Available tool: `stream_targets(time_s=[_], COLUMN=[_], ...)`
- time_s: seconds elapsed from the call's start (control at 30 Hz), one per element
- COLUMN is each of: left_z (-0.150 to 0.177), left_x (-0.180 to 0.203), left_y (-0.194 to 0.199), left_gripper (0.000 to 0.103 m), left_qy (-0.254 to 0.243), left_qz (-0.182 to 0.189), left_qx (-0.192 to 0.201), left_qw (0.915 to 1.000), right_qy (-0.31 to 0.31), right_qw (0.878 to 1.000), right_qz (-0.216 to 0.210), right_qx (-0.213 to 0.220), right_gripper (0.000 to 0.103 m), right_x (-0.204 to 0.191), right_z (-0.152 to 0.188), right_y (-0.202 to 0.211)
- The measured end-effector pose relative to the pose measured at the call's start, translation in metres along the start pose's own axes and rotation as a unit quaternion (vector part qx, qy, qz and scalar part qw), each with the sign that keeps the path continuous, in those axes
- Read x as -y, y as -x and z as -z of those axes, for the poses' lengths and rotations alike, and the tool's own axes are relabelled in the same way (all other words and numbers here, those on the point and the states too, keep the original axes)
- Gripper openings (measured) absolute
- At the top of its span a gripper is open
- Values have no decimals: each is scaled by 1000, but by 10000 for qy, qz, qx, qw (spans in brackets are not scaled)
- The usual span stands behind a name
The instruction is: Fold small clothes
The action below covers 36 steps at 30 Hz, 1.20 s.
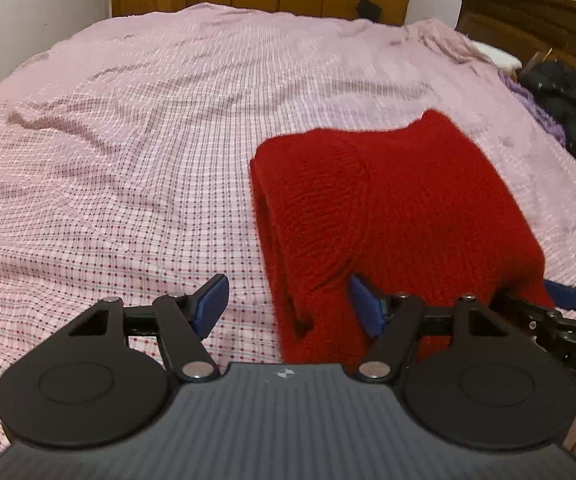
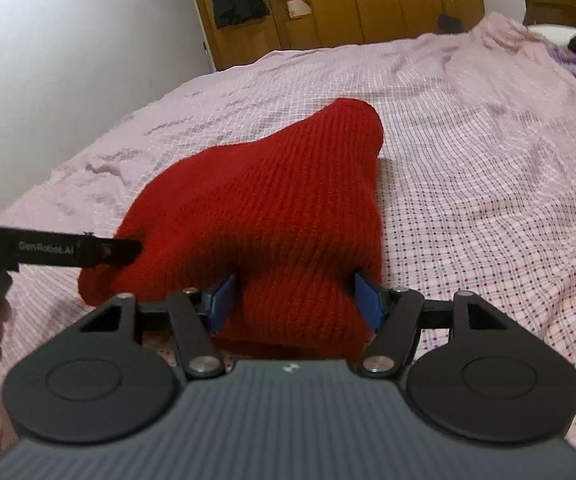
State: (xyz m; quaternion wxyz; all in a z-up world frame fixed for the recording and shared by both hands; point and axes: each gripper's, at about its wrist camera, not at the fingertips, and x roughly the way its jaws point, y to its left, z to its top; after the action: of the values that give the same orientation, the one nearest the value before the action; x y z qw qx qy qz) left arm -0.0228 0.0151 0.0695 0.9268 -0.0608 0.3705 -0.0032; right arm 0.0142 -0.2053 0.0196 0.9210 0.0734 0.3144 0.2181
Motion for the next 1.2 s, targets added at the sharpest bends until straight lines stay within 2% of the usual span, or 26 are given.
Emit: stream_targets(time_s=[0.1,0.17,0.23,0.4,0.47,0.53,0.6,0.67,0.73,0.83,1.2], left_z=[-2,-2,2,22,30,37,44,49,50,50,49], left_x=[4,8,12,22,29,35,38,39,42,47,51], left_y=[15,22,31,39,34,20,4,-4,-7,-10,-13], left_gripper=[75,82,87,94,98,98,98,98,98,100,100], left_qy=[182,228,217,100,-15,-150,-207,-171,-152,-160,-174], left_qz=[77,114,133,119,99,-93,-229,-373,-464,-577,-653], left_qx=[75,45,24,-49,-172,-426,-583,-567,-454,-495,-512], left_qw=[9998,9997,9997,9999,9998,9989,9978,9975,9978,9970,9964], right_qy=[-185,-260,-223,121,213,241,292,313,296,248,124], right_qw=[9998,9994,9989,9963,9944,9925,9915,9906,9905,9912,9924], right_qz=[81,204,367,750,896,1013,1063,1108,1118,1064,1004], right_qx=[-5,-88,-182,-413,-516,-636,-693,-740,-743,-744,-703], right_gripper=[67,72,81,81,81,81,81,82,86,91,92], right_x=[0,-2,-5,-12,-11,-10,-10,-10,-11,-11,-6], right_z=[-5,-6,-4,15,25,31,34,37,37,40,43], right_y=[10,19,23,25,19,12,9,4,1,-2,-2])
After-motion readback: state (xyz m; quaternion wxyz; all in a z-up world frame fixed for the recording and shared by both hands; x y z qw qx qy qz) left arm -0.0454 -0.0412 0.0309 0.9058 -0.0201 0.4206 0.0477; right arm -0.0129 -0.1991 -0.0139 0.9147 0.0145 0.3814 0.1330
